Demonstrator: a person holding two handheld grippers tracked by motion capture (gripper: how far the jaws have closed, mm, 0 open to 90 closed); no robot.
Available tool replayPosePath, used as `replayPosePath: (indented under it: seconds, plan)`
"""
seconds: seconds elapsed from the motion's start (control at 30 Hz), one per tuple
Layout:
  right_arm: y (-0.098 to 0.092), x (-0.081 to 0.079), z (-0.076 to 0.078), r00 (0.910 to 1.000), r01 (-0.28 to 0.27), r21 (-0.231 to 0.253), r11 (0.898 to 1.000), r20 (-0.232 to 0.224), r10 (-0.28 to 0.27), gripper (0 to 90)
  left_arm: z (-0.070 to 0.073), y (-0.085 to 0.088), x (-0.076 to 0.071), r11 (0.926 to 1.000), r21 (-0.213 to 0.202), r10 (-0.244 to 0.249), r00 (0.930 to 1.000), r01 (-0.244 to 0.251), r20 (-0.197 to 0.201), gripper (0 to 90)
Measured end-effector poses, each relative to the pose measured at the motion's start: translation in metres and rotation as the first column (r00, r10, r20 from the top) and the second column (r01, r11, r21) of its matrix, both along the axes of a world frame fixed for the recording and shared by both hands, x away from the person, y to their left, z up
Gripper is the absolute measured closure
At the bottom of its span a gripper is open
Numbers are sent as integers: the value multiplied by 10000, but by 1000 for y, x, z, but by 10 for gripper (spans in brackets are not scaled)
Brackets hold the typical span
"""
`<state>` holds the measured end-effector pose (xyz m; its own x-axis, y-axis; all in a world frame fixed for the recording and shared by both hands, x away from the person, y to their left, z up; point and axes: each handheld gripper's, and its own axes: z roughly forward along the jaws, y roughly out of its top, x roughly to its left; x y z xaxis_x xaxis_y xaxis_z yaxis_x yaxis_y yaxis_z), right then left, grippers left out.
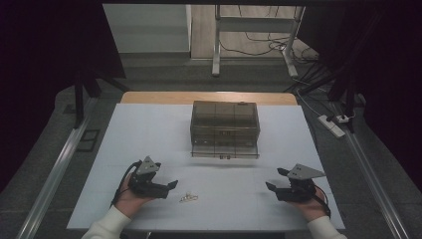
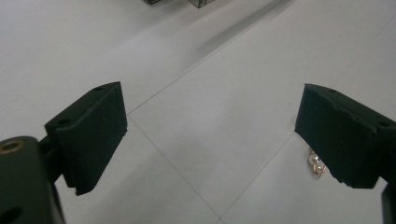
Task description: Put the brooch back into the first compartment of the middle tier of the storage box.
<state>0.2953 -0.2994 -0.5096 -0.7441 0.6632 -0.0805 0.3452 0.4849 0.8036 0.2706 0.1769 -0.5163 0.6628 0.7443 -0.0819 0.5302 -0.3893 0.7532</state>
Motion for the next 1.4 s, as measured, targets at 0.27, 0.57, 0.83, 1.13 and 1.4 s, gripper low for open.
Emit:
replayPosePath:
  seconds: [0.27, 0.57, 0.83, 1.13, 1.4]
  plan:
    - [1, 1, -1, 10000, -14, -69, 10000, 15, 14, 299, 6, -6, 8, 9990, 255, -362, 9991, 367, -228, 93]
    - [2, 2, -3, 10000, 24, -233, 9997, 10, -24, 298, 15, -17, 11, 9933, 553, -996, 9942, 1017, -397, 93]
    - [3, 2, -3, 10000, 50, -289, 9996, -40, -51, 298, 21, -30, 13, 9825, 792, -1627, 9836, 1688, -777, 96]
    - [2, 2, -4, 10000, 24, -352, 9994, -40, -26, 298, 23, -41, 13, 9715, 1103, -2007, 9757, 2097, -873, 104]
    - [1, 3, -3, 9999, 129, -312, 9994, -39, -130, 297, 20, -47, 13, 9641, 1247, -2212, 9690, 2343, -1098, 104]
